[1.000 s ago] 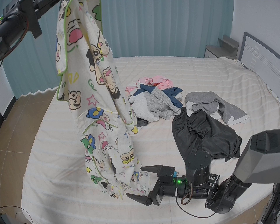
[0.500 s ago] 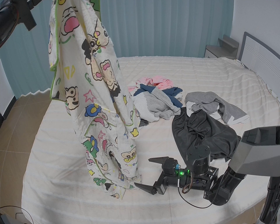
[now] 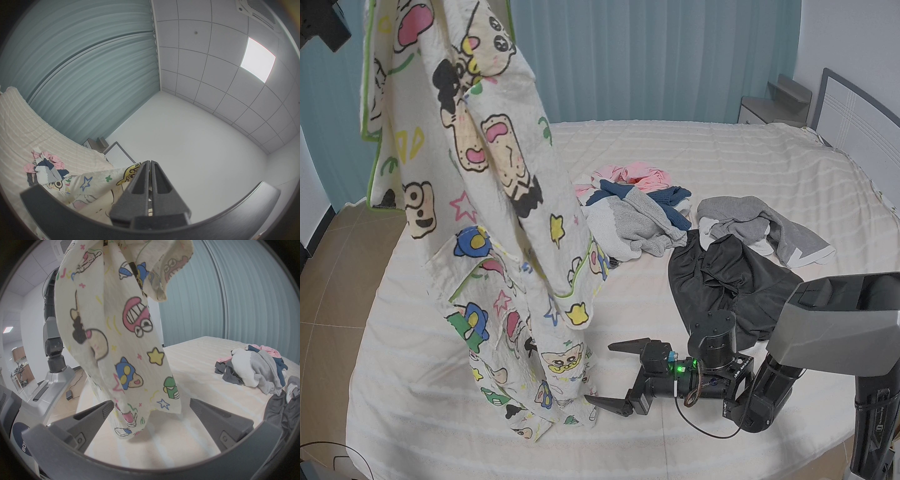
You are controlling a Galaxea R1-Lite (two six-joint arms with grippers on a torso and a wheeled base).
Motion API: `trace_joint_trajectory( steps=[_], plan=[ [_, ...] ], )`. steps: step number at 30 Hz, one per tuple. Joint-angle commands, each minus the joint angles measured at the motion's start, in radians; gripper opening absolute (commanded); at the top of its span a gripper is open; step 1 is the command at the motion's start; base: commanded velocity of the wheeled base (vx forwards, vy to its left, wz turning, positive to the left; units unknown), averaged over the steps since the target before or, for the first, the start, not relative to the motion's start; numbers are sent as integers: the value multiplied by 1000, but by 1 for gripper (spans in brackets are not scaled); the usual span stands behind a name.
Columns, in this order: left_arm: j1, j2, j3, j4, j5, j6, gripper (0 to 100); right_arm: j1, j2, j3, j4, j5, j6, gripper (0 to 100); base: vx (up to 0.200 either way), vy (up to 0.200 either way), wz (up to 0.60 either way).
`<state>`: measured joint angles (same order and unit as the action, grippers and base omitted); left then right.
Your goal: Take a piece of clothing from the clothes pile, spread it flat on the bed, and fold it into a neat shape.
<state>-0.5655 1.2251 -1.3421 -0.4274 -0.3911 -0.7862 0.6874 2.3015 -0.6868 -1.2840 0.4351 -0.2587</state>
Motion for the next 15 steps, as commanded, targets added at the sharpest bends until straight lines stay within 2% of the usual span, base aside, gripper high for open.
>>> trace_joint_trajectory(
  steps=[1, 4, 8, 15],
  plan=[
    [-1, -10, -8, -2, 0, -1, 0, 4, 33, 0, -5, 10, -1, 100, 0, 0, 0],
    [-1, -6, -15, -2, 0, -1, 0, 44, 32, 18, -67, 16, 1, 100, 0, 0, 0],
    [1, -3, -15, -2, 0, -4, 0, 76, 35, 30, -74, 19, -1, 100, 0, 0, 0],
    [3, -6, -17, -5, 0, -48, 0, 90, 52, 18, -77, 43, 1, 100, 0, 0, 0]
  ],
)
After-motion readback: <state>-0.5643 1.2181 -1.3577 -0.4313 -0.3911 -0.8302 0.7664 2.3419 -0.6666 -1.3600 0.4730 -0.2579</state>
